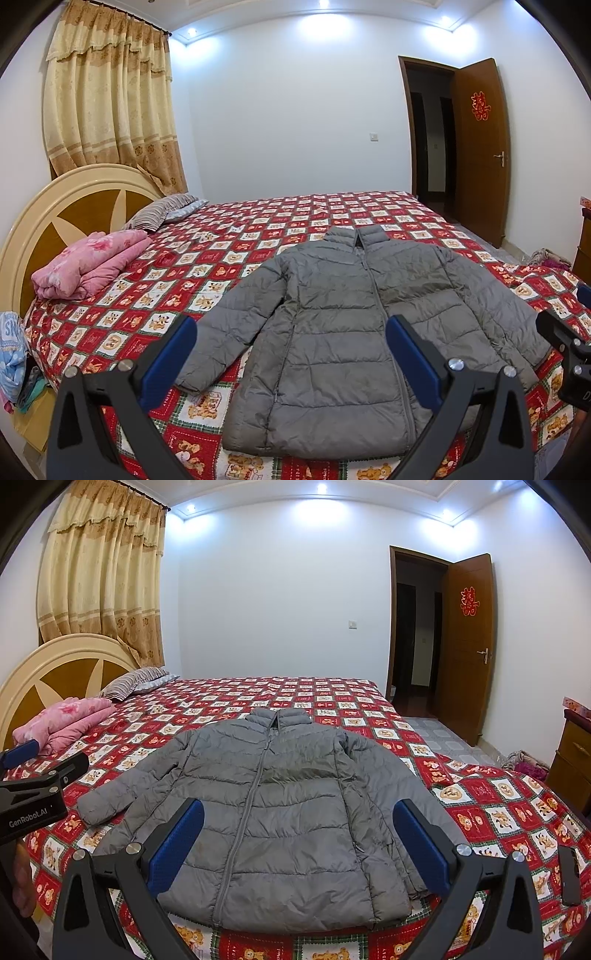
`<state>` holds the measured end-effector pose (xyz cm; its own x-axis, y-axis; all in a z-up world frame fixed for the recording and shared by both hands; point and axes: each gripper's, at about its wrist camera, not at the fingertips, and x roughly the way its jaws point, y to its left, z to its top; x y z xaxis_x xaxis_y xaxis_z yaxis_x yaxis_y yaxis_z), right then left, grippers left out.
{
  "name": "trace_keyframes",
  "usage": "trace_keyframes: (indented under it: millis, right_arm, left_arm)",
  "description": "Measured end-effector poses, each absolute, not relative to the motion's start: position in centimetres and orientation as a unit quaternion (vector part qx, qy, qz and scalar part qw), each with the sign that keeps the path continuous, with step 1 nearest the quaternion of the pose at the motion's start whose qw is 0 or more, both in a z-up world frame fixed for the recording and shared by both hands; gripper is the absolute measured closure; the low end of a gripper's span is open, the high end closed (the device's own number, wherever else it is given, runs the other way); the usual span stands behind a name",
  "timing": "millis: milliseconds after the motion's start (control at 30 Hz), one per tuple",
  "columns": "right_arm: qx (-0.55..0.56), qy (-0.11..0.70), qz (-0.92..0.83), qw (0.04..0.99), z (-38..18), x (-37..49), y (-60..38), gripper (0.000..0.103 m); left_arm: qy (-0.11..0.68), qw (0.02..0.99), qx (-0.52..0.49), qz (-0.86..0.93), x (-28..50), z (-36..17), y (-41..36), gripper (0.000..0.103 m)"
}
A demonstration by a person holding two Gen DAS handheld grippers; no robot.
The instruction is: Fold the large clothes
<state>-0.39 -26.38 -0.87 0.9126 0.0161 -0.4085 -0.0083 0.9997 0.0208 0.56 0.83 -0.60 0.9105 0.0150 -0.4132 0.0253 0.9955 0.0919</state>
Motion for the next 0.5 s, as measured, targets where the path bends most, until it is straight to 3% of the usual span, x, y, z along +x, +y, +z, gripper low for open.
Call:
trace_keyframes:
  millis: [500]
  right_arm:
    - [0.009, 0.211, 0.010, 0.977, -0.96, -0.30, -26.38, 0.001]
  left_arm:
    - [0.212, 0.976, 0.047, 0.001, 0.83, -0.86, 1.26, 0.000]
